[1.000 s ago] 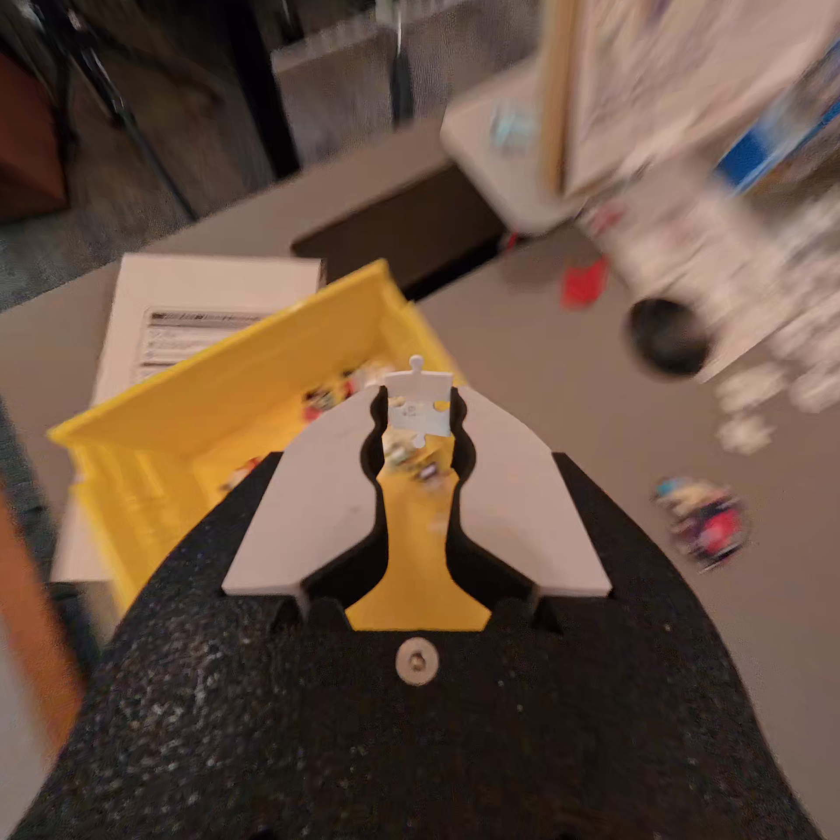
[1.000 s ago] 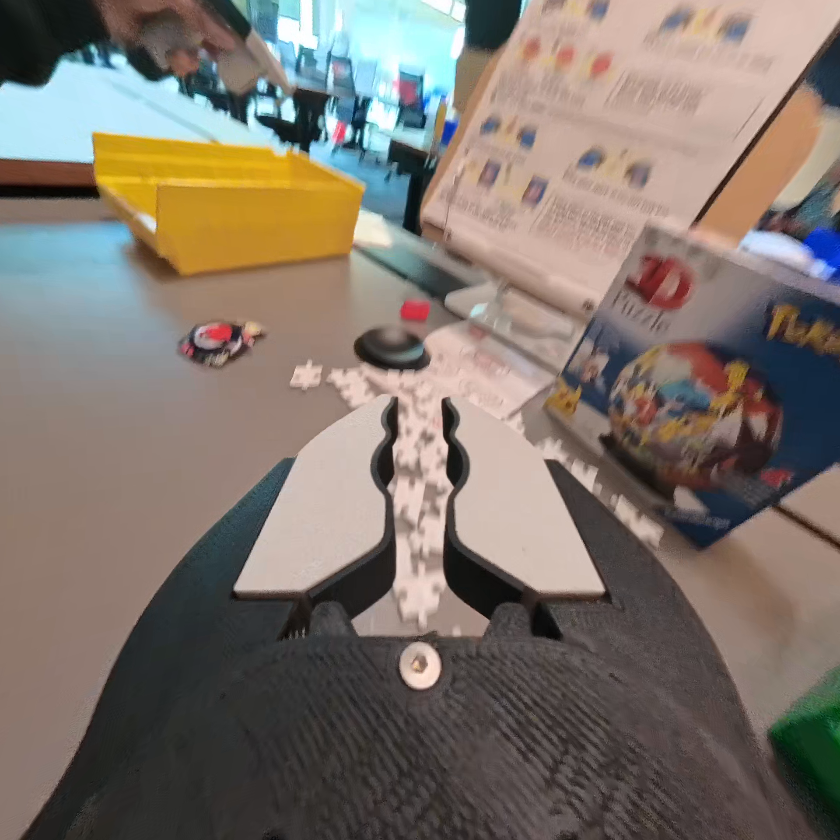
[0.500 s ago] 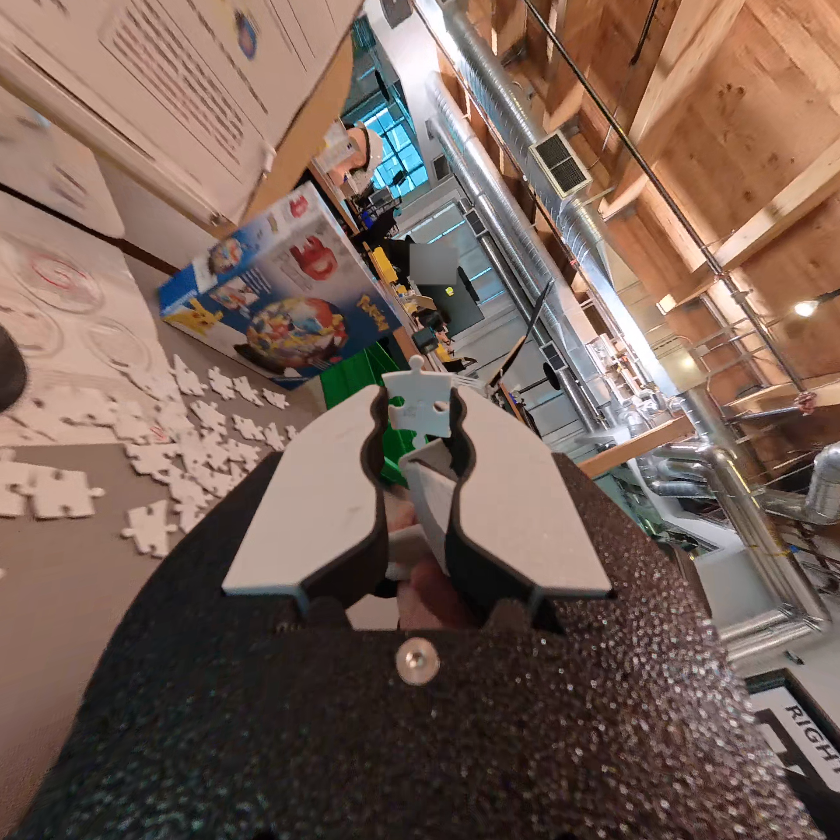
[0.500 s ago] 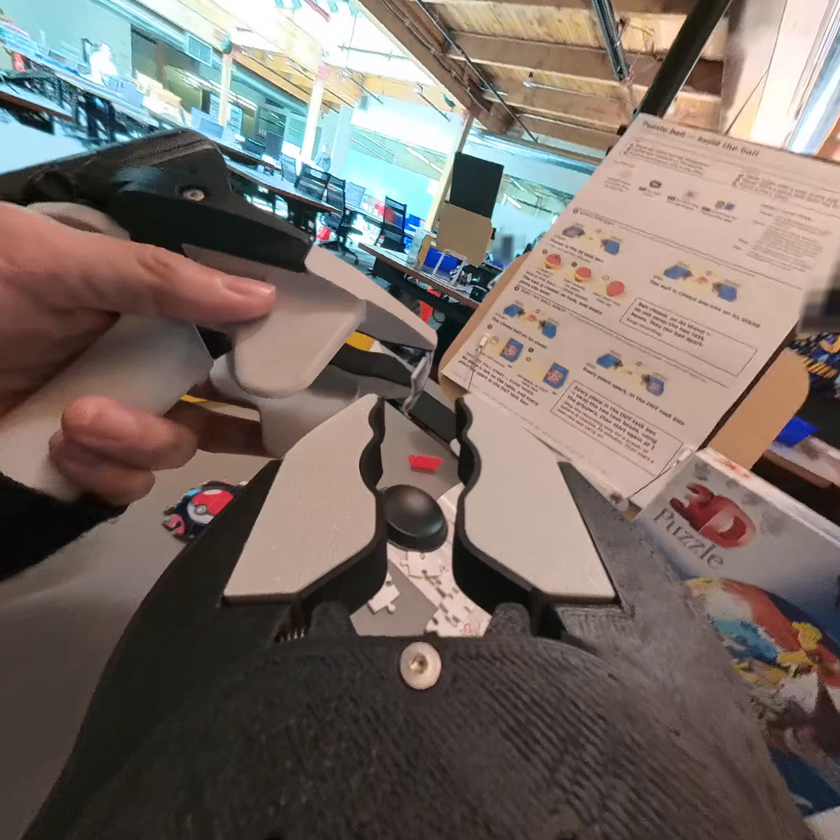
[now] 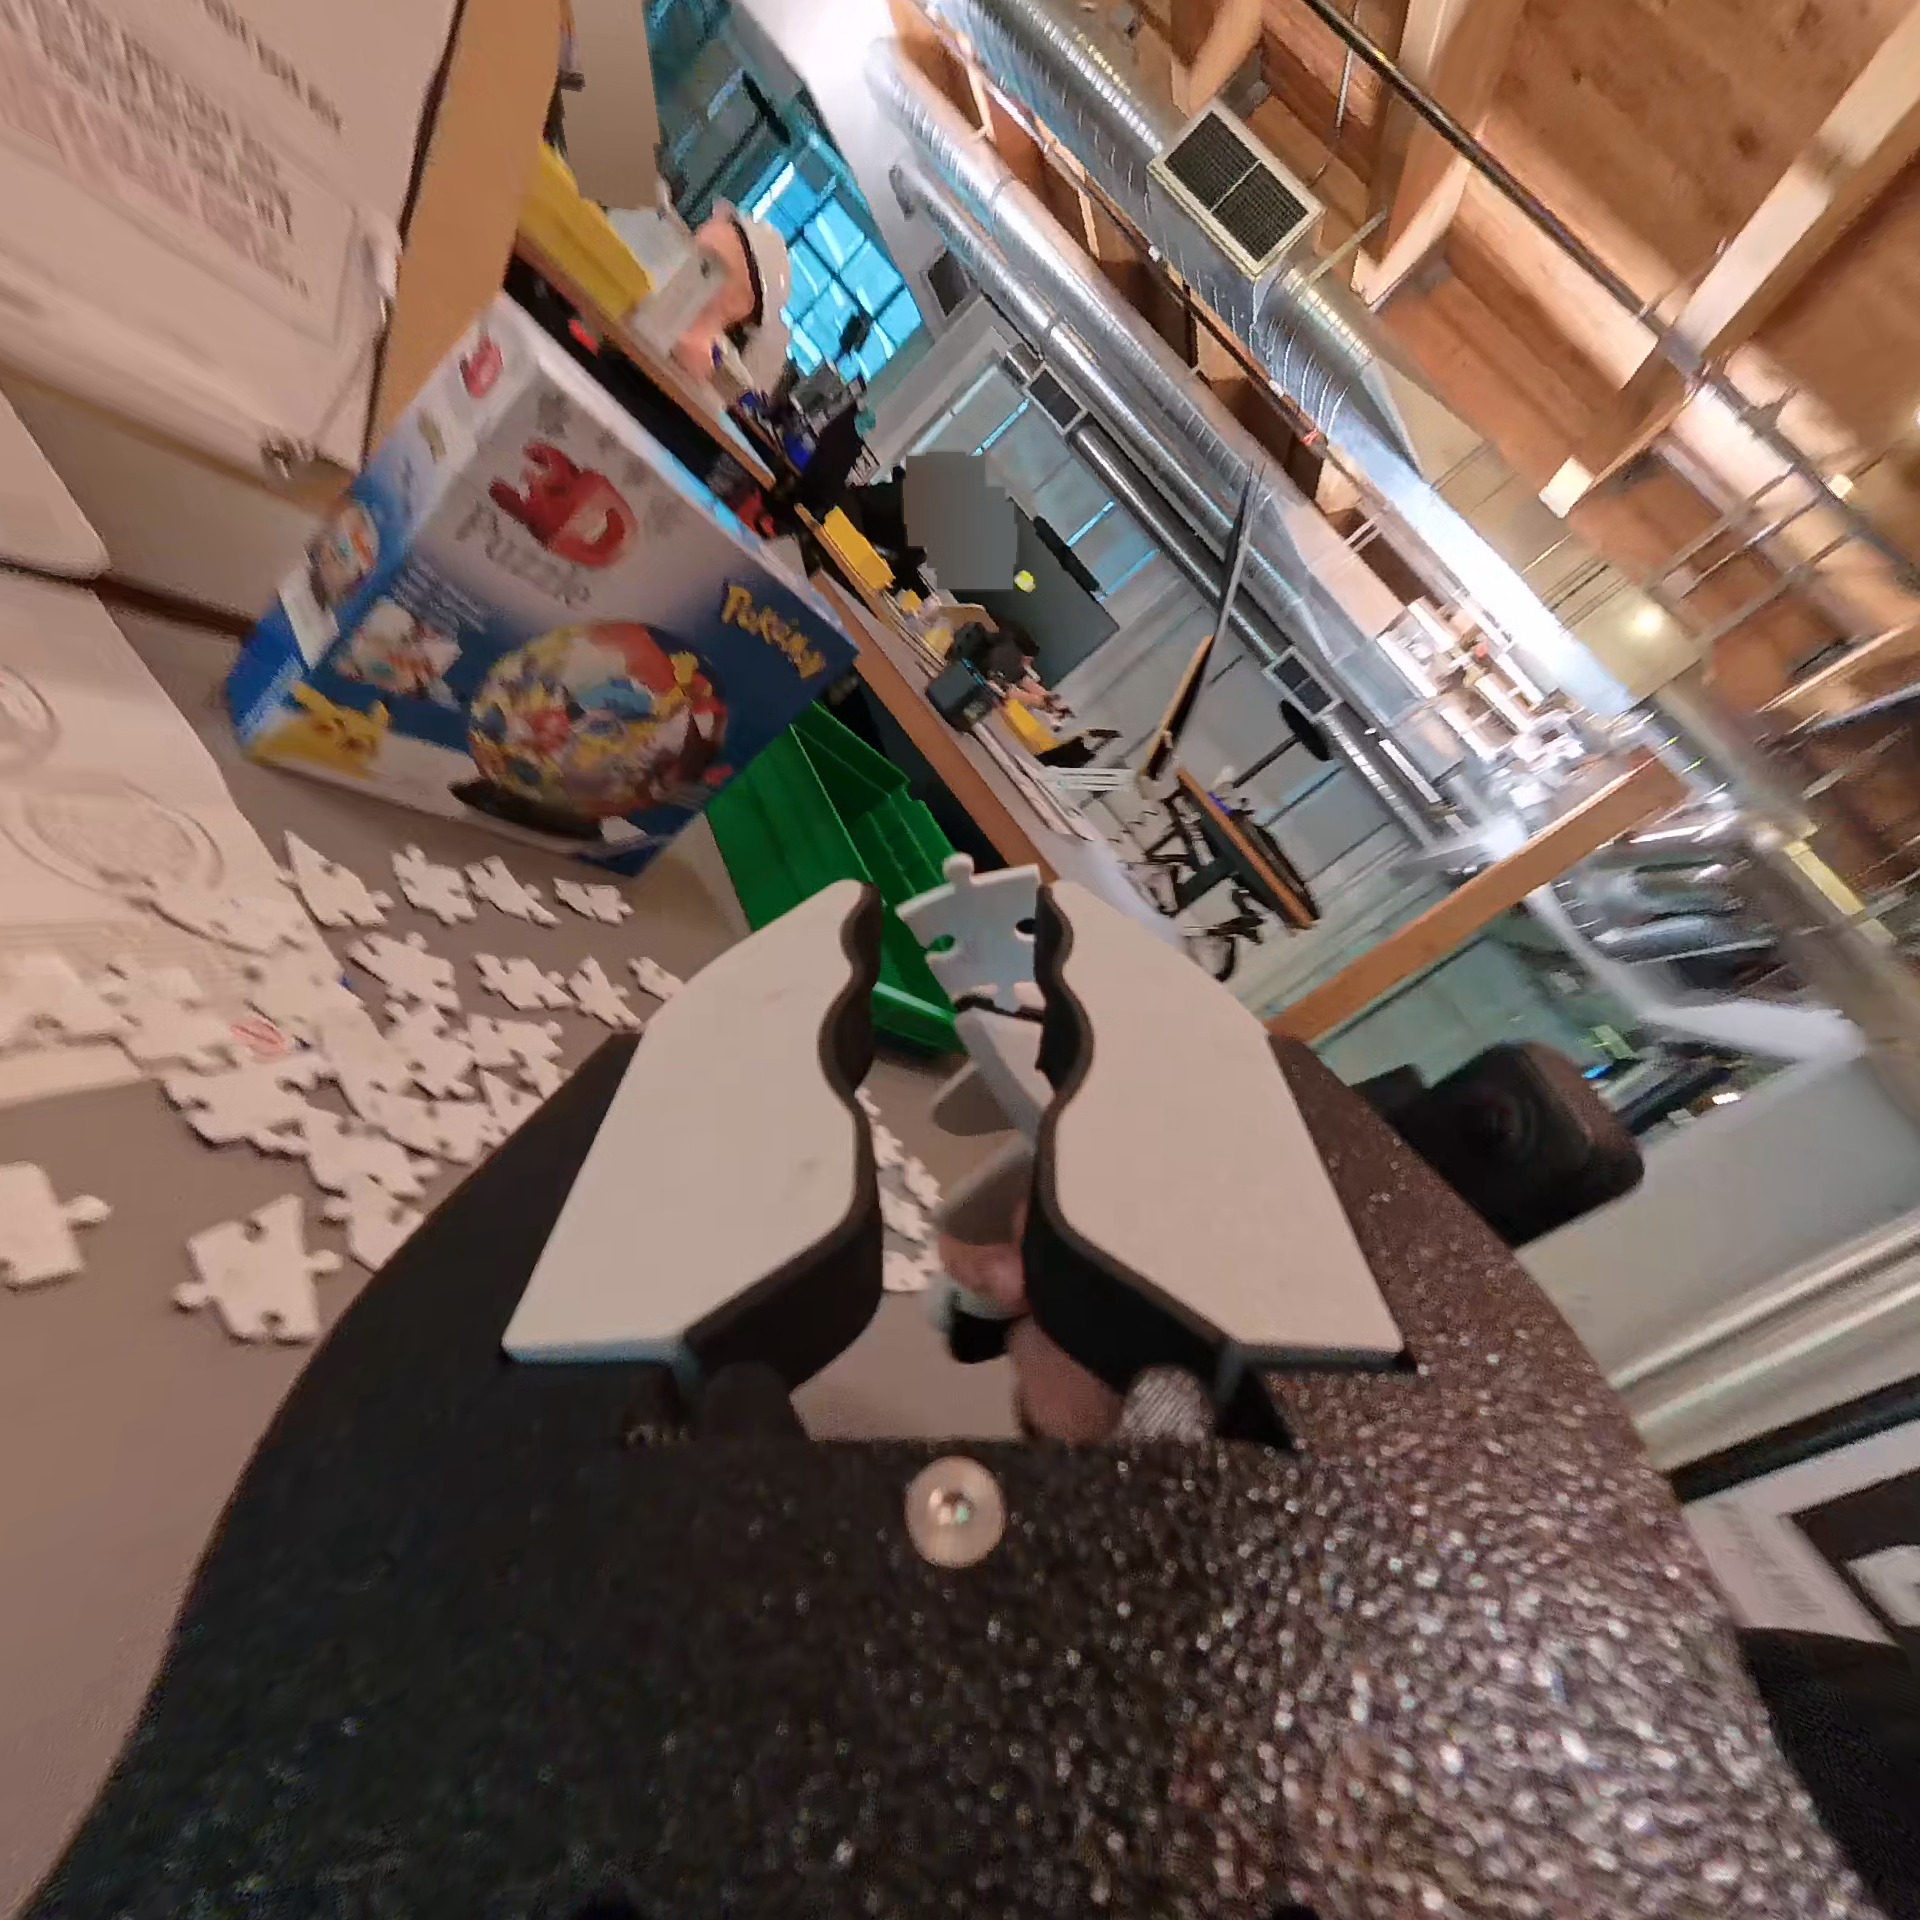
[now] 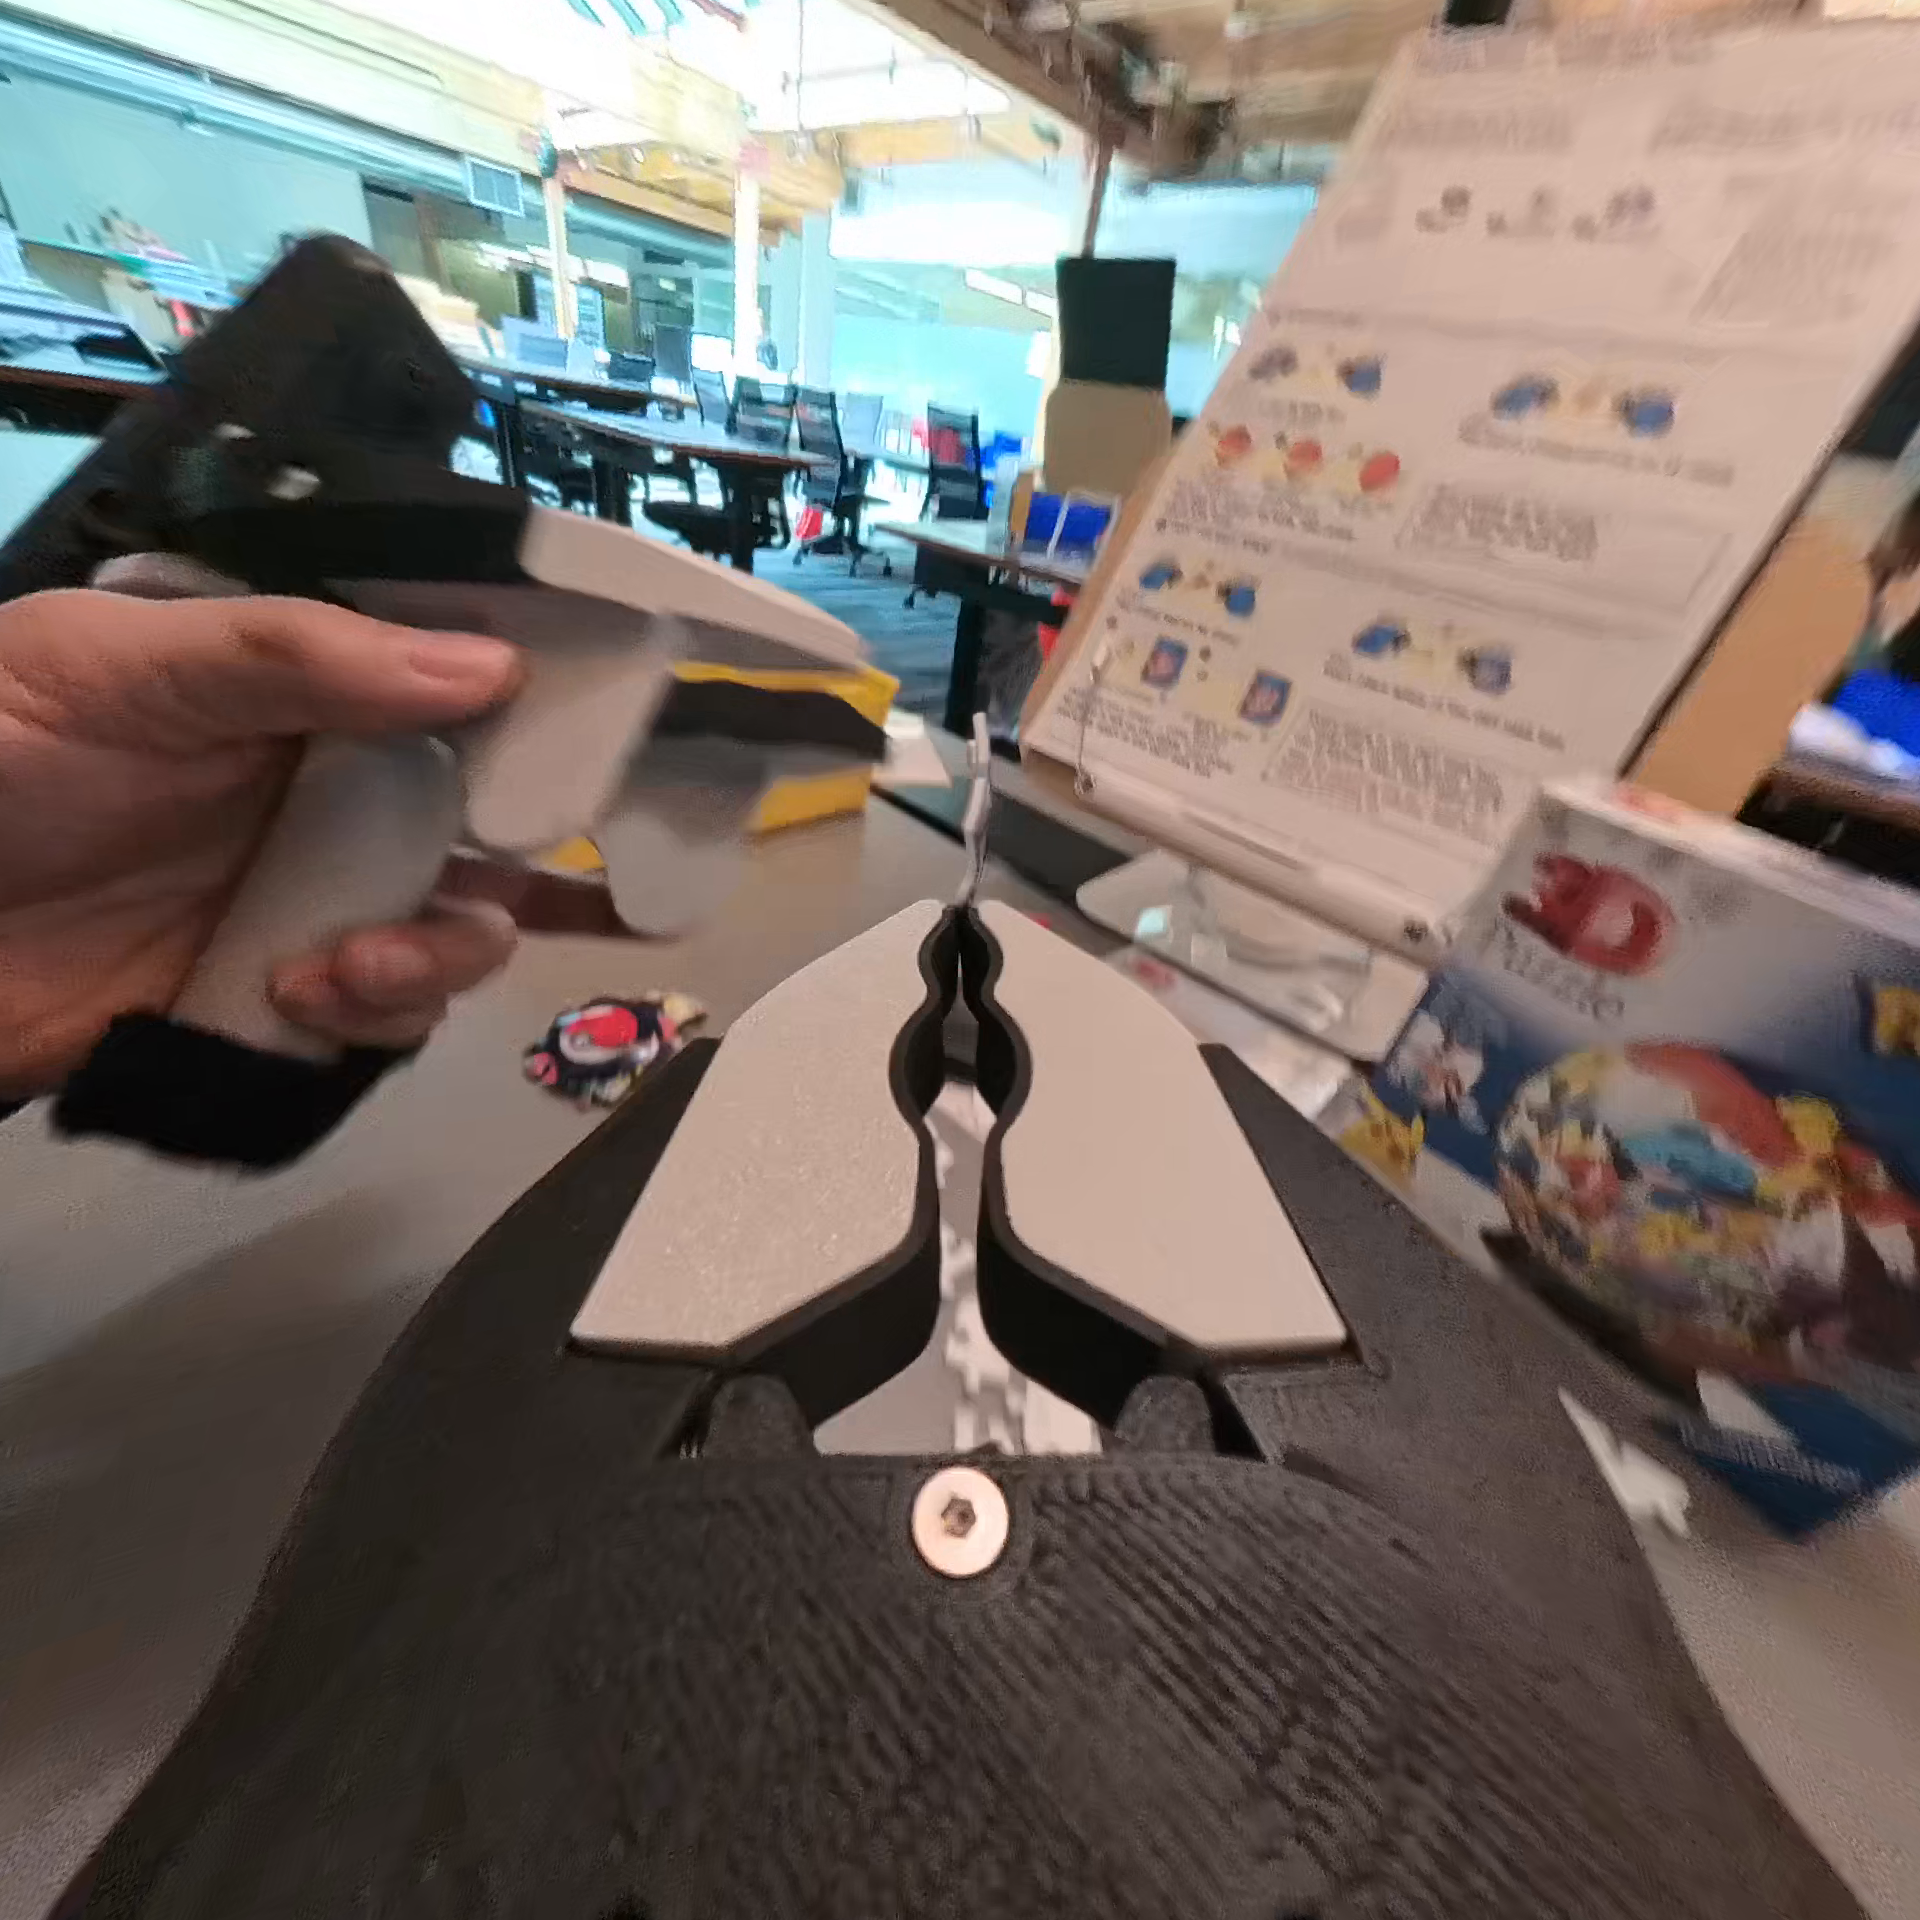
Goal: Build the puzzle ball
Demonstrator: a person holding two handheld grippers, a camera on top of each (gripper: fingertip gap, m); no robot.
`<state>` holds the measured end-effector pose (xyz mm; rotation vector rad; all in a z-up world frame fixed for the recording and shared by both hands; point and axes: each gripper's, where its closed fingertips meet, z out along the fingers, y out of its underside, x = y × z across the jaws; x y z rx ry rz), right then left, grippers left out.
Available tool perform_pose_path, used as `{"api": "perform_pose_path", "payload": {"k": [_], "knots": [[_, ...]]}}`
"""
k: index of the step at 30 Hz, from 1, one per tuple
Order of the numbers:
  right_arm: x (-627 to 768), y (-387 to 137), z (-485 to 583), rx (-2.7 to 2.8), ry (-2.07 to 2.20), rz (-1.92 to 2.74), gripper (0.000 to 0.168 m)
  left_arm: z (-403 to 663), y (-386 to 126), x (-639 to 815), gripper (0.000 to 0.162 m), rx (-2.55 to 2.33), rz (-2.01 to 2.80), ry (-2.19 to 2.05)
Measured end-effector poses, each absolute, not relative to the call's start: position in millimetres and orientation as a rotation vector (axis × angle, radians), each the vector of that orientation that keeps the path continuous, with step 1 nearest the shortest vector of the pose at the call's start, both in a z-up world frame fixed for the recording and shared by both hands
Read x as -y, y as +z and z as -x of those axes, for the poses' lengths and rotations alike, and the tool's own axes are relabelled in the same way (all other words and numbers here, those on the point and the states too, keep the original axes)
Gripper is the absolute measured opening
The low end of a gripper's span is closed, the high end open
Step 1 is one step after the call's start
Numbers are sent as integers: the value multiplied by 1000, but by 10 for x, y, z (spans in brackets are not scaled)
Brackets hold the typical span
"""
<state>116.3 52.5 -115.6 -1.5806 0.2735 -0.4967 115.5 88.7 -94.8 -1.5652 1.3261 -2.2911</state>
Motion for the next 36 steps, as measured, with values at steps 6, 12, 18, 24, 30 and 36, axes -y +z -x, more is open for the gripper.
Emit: {"api": "perform_pose_path", "payload": {"k": [6, 12, 18, 24, 30, 36], "knots": [[1354, -1707, -1726, -808, -166, 1760, 1, -1066, -1029, -1311, 33, -1429, 1331, -1927], [2486, -2424, -2006, -1227, 264, 1764, 1, -1044, -1326, -1600, 30, -1536, 1347, -1796], [2572, -2799, -1995, -1289, 492, 1868, 1, -1027, -1527, -1610, 26, -1630, 1389, -1725], [2638, -3030, -1964, -1361, 556, 1963, 2, -952, -1720, -1616, 27, -1808, 1352, -1555], [2686, -3050, -2032, -1392, 462, 1974, 9, -910, -1719, -1782, 30, -1788, 1356, -1506], [2770, -2963, -2003, -1386, 298, 2075, 33, -900, -1593, -2232, 37, -1687, 1393, -1422]]}}
